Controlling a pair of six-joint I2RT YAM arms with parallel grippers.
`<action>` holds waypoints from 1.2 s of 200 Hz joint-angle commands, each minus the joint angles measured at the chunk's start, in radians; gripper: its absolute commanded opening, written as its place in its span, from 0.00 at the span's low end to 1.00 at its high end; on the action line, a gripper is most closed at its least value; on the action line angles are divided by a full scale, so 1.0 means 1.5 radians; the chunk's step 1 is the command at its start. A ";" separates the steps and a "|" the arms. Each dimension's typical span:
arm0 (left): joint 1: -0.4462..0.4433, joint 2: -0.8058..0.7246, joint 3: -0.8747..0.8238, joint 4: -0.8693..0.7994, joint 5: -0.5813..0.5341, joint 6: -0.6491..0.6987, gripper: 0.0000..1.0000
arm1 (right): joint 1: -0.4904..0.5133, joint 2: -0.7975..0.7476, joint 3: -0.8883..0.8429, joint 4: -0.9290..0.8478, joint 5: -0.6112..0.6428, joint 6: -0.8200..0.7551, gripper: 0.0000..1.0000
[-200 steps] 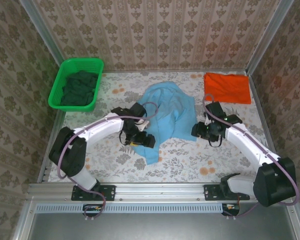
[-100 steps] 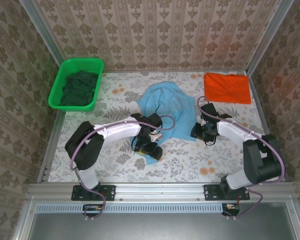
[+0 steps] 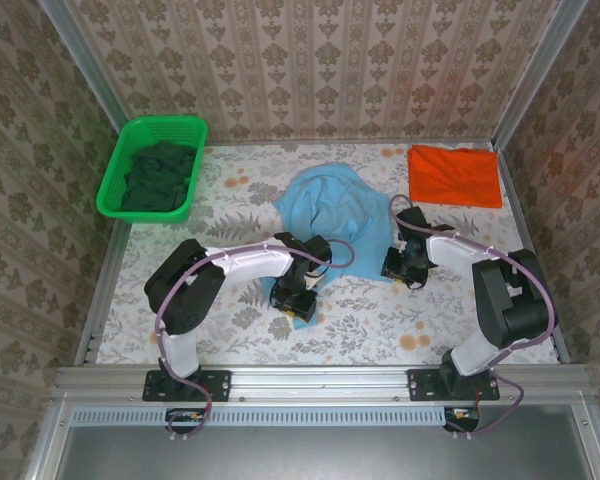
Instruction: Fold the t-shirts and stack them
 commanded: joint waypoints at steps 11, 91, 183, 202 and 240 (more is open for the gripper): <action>-0.007 -0.001 0.002 0.002 -0.021 -0.012 0.11 | 0.005 0.021 0.015 0.028 0.013 -0.014 0.21; -0.006 -0.061 -0.005 -0.016 -0.055 0.005 0.00 | 0.005 -0.016 0.004 0.029 0.007 -0.023 0.00; -0.019 -0.134 -0.101 0.009 0.022 -0.004 0.46 | 0.004 -0.132 -0.023 0.000 0.012 -0.036 0.00; -0.030 -0.123 -0.113 0.031 0.025 -0.020 0.47 | 0.005 -0.133 -0.029 0.001 0.005 -0.033 0.00; -0.035 -0.096 -0.110 0.058 -0.005 -0.045 0.51 | 0.005 -0.133 -0.032 -0.002 -0.005 -0.035 0.00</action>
